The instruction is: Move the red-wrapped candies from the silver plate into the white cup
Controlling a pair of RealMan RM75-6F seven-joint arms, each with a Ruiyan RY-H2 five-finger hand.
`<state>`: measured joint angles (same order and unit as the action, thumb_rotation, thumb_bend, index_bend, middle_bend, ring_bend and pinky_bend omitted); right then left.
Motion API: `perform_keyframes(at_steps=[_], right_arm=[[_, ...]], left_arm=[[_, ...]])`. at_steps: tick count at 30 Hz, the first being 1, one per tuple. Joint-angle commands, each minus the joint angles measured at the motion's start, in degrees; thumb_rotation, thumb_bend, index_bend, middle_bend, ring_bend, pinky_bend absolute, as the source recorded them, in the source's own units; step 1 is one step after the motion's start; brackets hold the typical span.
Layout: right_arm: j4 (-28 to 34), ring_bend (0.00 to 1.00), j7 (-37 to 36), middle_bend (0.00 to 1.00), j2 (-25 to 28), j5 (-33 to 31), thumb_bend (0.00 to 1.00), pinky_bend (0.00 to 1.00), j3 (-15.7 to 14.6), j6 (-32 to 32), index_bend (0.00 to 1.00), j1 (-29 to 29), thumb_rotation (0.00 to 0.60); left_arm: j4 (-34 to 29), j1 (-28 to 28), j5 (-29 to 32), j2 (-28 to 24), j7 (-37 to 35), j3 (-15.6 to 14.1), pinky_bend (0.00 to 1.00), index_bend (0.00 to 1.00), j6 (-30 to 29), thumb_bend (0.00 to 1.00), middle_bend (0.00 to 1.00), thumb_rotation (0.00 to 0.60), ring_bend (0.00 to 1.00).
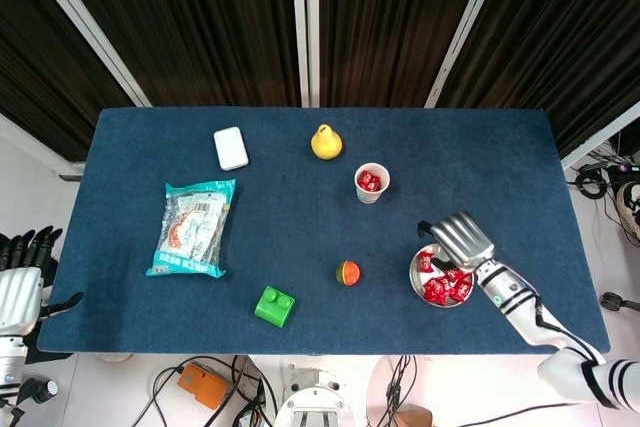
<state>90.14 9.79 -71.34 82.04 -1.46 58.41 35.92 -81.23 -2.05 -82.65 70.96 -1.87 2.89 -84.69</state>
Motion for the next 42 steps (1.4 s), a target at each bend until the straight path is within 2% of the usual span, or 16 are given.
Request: perform_keyframes(at_steps=[1,11,27,32,38,42], right_arm=[[-1.6,1.0,1.3,0.91,-0.7,0.3,0.33,1.0,-1.1,-1.8,0.49,-0.7,0.6],[-7.4,1.0,3.2,0.91,-5.3,1.8,0.33,1.0,-1.3,-4.6,0.48,0.1,0.6],[-10.5,1.0,2.7,0.91,-7.7,2.2,0.35,1.0,-1.1,-6.2,0.54,-0.1,0.6],[-11.4,1.0,2.3,0.91,-8.5,1.7,0.41,1.0,-0.7,-6.7,0.56,-0.1,0.6],[-12.1,1.0,2.2,0.91,-9.1,1.4,0.62,1.0,-0.4,-6.8,0.65,-0.3,0.6],[-11.0,1.0,1.4,0.91,-7.9,1.5,0.66,1.0,0.5,-5.5,0.69,-0.5,0.6]], left_arm=[[-0.2,-0.1,-0.2,0.0,0.2,0.0,0.0,0.08,-0.2,0.0,0.05,0.6,0.0],[-0.9,0.3,0.0,-0.4,0.6,-0.1,0.0,0.08,-0.5,0.0,0.05,0.6,0.0],[-0.3,0.4,0.5,-0.1,0.2,-0.2,0.0,0.08,-0.3,0.0,0.05,0.6,0.0],[0.1,0.5,0.6,0.1,0.0,-0.2,0.0,0.08,-0.2,0.0,0.05,0.6,0.0],[0.3,0.5,0.6,0.2,-0.1,-0.2,0.0,0.08,-0.1,0.0,0.05,0.6,0.0],[0.4,0.6,0.7,0.2,-0.2,-0.3,0.0,0.08,-0.2,0.0,0.05,0.6,0.0]])
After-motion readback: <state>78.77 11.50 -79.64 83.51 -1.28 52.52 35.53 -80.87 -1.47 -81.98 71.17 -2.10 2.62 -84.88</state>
